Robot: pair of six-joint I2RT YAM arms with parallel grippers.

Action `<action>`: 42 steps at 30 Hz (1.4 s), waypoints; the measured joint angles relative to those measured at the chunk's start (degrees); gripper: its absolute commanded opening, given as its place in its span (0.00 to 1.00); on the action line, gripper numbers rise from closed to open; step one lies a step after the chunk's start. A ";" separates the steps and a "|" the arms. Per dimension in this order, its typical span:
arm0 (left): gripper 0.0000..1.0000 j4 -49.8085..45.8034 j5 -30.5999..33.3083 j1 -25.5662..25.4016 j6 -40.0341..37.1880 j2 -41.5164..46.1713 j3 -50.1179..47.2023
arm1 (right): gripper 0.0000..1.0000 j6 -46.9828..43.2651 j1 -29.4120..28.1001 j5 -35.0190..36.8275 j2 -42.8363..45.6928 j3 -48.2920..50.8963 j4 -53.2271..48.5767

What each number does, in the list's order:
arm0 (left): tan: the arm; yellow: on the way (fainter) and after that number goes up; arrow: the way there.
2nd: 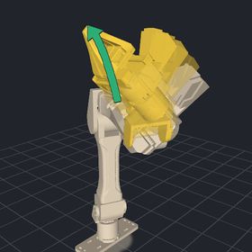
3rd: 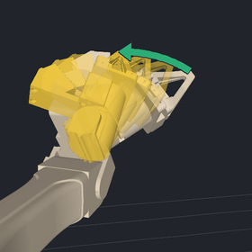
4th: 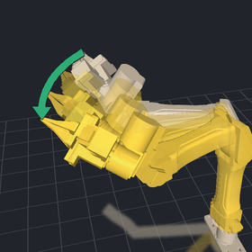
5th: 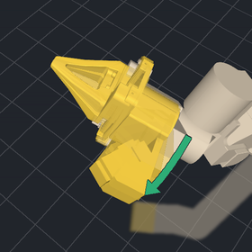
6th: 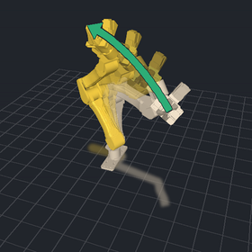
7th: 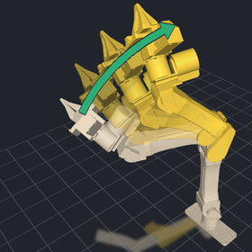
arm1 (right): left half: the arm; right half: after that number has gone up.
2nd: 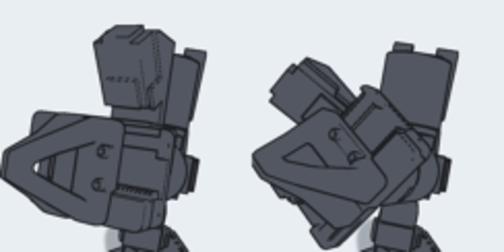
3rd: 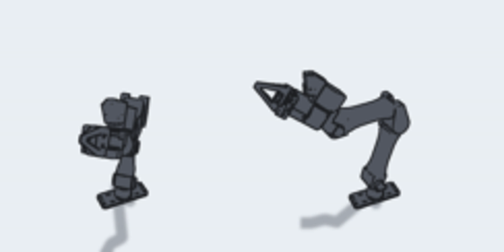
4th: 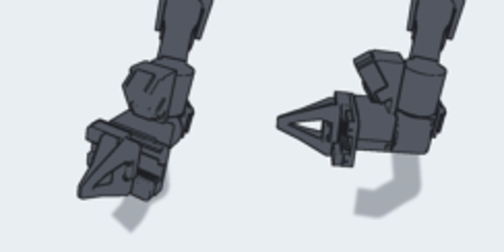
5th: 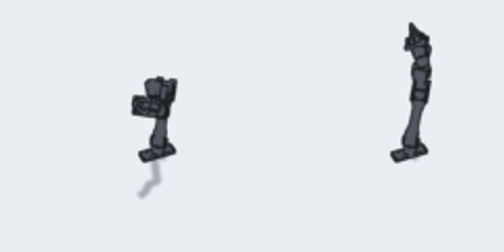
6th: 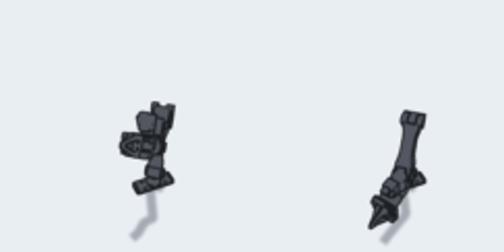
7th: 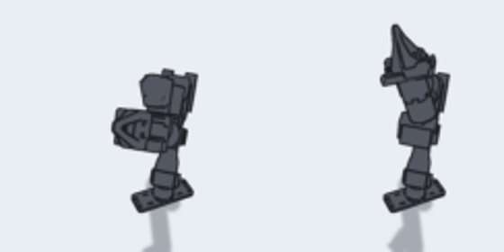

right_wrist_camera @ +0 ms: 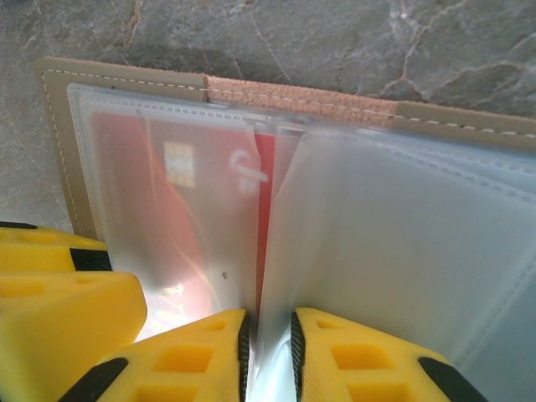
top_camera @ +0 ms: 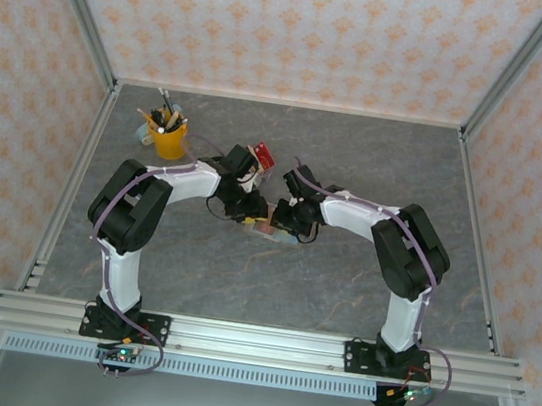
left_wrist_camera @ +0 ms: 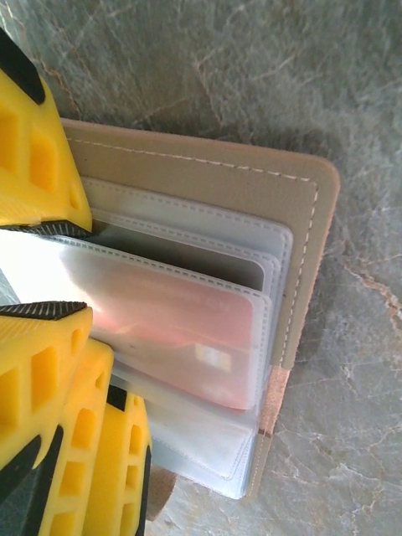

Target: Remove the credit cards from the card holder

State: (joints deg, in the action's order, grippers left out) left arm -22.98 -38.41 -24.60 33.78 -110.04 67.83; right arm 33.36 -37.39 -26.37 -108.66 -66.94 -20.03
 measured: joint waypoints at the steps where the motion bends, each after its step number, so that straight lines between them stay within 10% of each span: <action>1: 0.28 0.00 -0.13 0.00 -0.22 0.00 0.00 | 0.23 0.00 0.07 -0.09 0.04 0.11 0.11; 27: 0.13 3.26 -4.22 -0.04 -0.66 2.08 -2.19 | 0.39 -0.02 0.22 3.06 15.17 6.86 4.57; 42: 0.41 8.02 -6.40 -2.23 3.76 3.93 -3.37 | 0.39 0.22 0.22 16.59 24.85 10.16 0.76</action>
State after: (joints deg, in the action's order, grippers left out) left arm -14.96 -44.82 -26.83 37.54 -106.10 64.47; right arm 33.58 -37.17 -9.78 -83.81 -56.77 -19.27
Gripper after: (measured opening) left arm 0.398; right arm 0.393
